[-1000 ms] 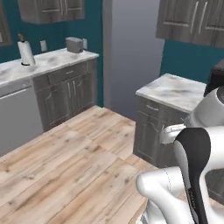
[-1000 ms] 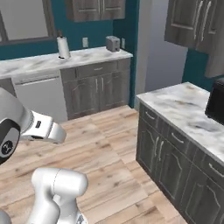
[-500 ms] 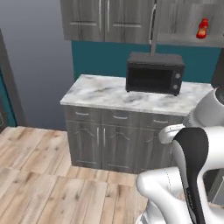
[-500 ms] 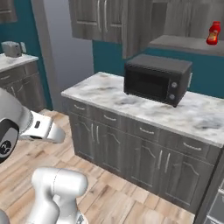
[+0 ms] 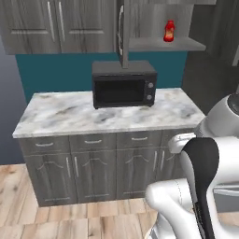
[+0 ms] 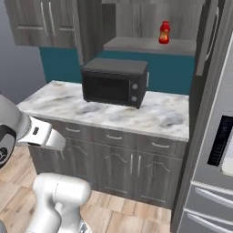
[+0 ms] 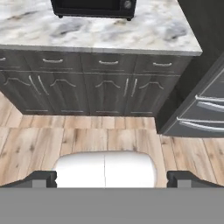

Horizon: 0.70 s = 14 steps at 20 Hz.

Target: Move the ketchup and mayonnaise from the cabinet to the dining counter.

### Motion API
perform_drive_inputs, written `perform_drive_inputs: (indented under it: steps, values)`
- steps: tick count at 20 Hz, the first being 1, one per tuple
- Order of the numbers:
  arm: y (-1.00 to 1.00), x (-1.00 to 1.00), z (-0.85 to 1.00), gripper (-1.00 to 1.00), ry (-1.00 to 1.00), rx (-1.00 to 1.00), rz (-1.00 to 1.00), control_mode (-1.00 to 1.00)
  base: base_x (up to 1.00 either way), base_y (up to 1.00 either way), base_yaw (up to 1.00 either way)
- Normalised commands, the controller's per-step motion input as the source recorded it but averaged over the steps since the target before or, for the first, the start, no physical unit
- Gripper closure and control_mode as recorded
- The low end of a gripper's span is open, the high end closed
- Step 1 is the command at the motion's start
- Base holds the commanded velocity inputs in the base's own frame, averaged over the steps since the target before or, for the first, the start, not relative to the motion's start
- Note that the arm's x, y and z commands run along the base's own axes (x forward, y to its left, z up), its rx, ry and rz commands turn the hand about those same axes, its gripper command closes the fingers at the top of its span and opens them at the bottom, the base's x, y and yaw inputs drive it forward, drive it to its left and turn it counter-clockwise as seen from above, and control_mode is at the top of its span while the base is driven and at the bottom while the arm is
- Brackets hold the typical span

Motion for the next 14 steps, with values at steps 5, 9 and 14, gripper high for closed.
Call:
perform_drive_inputs:
  steps: [5, 9, 14]
  values:
    - [0.0, 0.0, 0.0, -1.0, 0.0, 0.0, 0.0, 1.0, 0.61, -0.19, -0.22]
    - [0.0, 0.0, 0.0, -1.0, 0.0, 0.0, 0.0, 1.0, 0.58, -0.09, -0.19]
    - [0.0, 0.0, 0.0, -1.0, 0.0, 0.0, 0.0, 1.0, 0.58, -0.21, -0.19]
